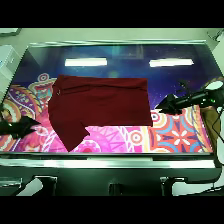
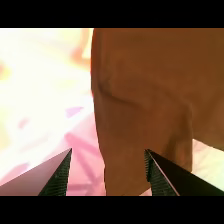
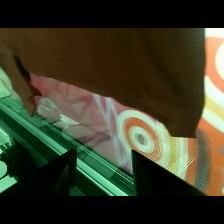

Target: Fold the clothes and pants, and hang the long-sleeved shirts on hangers.

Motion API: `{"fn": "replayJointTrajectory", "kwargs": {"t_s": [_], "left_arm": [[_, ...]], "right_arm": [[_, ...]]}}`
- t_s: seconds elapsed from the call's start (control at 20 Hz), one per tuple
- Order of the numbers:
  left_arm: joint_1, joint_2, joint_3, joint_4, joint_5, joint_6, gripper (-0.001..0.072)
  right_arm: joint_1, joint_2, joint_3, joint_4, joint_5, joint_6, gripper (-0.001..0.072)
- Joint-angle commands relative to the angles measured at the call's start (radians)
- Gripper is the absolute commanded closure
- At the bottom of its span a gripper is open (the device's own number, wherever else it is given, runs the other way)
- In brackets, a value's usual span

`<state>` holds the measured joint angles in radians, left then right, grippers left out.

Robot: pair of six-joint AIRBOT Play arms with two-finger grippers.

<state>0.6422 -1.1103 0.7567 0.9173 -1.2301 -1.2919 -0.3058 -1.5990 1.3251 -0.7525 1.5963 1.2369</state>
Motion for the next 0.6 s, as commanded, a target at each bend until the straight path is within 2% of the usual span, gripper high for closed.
{"fn": "replayJointTrajectory", "kwargs": {"t_s": [0.0, 0.2, 0.4, 0.5, 0.55], "left_arm": [[0.047, 0.018, -0.187, -0.167, 0.146, 0.153, 0.0192], [0.04, -0.079, -0.201, -0.319, 0.201, 0.303, 0.0193], [0.039, -0.16, -0.193, -0.401, 0.237, 0.372, 0.0192], [0.026, -0.187, -0.18, -0.413, 0.248, 0.388, 0.0193], [0.016, -0.194, -0.174, -0.413, 0.267, 0.388, 0.0192]], "right_arm": [[-0.001, 0.029, -0.041, 0.034, 0.006, -0.022, 0.0332], [-0.001, 0.037, -0.041, 0.028, 0.021, -0.021, 0.0333], [-0.001, 0.037, -0.041, 0.026, 0.021, -0.022, 0.0336], [-0.001, 0.037, -0.041, 0.024, 0.021, -0.022, 0.0424], [-0.001, 0.037, -0.041, 0.025, 0.02, -0.021, 0.0432]]}}
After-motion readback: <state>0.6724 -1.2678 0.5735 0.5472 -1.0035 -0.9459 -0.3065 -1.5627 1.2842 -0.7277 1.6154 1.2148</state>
